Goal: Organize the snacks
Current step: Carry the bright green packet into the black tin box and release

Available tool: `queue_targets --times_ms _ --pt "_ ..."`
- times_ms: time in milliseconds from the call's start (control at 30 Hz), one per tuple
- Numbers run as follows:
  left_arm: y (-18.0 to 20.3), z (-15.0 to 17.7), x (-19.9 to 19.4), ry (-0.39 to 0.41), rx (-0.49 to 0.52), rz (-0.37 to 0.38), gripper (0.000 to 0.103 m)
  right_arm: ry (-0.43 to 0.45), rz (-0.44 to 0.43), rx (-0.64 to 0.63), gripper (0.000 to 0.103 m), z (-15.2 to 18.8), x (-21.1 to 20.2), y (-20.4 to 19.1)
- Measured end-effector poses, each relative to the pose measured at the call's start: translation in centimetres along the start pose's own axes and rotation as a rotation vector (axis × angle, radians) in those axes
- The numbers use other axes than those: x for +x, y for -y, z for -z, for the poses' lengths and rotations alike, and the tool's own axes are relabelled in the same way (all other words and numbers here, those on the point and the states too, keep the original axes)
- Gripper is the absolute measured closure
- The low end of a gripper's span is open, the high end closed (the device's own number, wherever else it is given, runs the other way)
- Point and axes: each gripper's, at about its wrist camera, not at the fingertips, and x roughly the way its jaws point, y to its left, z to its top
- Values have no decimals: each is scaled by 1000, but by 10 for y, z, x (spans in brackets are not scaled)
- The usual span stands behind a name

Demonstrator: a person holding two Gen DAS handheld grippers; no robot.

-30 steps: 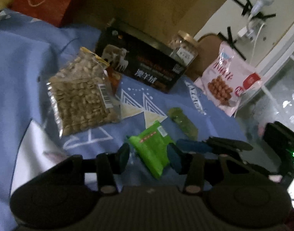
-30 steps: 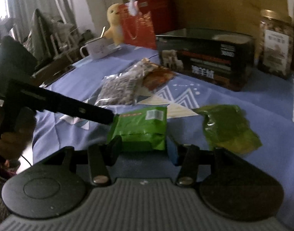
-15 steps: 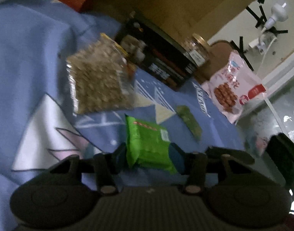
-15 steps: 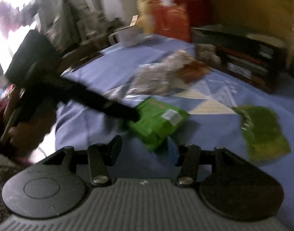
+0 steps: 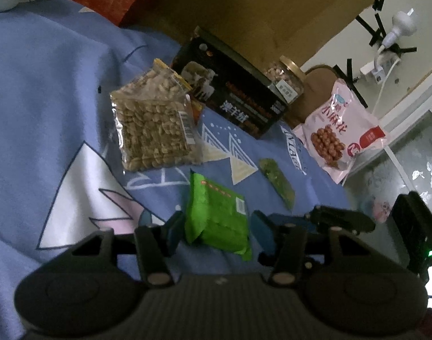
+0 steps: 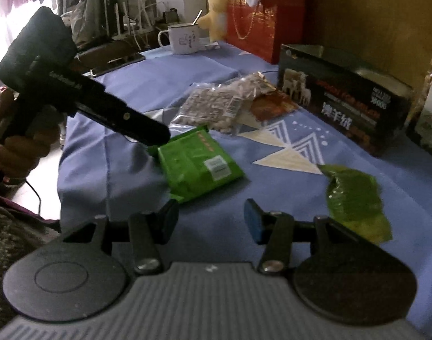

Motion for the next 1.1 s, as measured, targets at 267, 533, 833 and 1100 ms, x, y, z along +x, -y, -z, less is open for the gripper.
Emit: queue_targets --times_ms 267,533,833,1100 --pt "-9 2 11 -4 -17 36 62 -4 -24 -36 70 -17 33 -23" --pt "-14 -6 -4 -1 19 62 67 10 -46 -19 80 -22 37 -38" --pt "-18 -30 5 15 -6 50 54 60 68 43 56 -19 4 1" --pt "-2 -28 23 -19 65 -23 67 47 72 -10 64 -26 42 -7"
